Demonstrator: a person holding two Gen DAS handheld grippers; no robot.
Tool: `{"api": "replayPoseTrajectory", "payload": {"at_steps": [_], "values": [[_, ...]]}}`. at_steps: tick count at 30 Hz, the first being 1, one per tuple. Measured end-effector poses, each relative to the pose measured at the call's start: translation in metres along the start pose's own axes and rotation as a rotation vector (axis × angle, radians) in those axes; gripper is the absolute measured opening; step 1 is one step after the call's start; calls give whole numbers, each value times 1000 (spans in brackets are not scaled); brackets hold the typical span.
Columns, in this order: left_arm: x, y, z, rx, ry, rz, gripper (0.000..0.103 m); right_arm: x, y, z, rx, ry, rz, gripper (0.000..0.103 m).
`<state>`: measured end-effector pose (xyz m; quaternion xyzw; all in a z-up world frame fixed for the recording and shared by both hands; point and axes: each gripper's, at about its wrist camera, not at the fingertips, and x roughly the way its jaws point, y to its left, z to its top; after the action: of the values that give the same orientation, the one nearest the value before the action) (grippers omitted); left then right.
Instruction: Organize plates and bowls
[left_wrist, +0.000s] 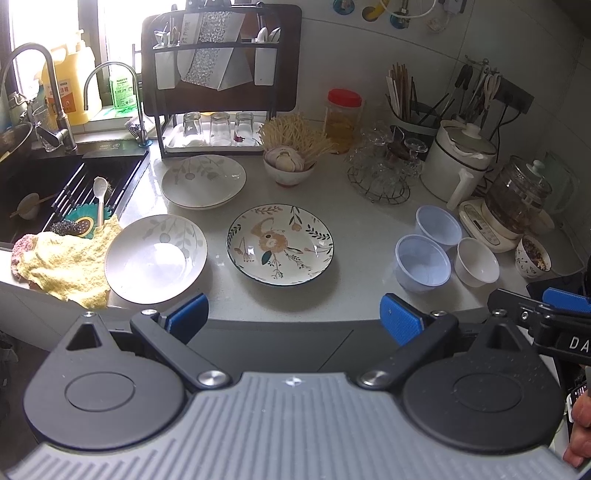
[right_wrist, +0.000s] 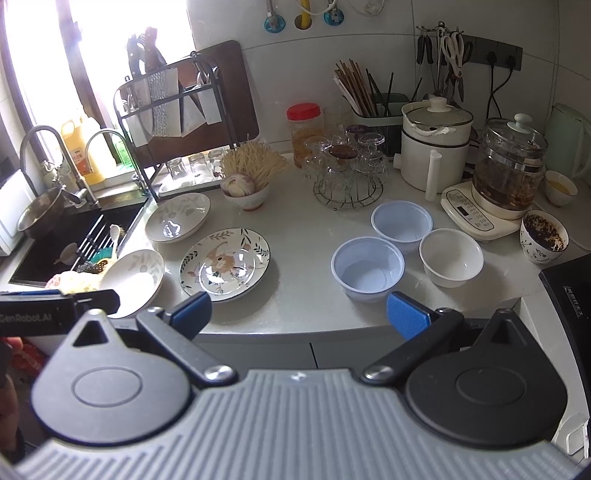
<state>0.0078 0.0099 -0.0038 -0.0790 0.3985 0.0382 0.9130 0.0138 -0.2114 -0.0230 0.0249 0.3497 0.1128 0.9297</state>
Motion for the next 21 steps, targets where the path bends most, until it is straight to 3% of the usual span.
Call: {"api": "replayPoseTrajectory", "payload": {"at_steps": [21], "values": [[5,-1,0,4,19,-11,101,0,-2,2,11,4,-9,103]]}}
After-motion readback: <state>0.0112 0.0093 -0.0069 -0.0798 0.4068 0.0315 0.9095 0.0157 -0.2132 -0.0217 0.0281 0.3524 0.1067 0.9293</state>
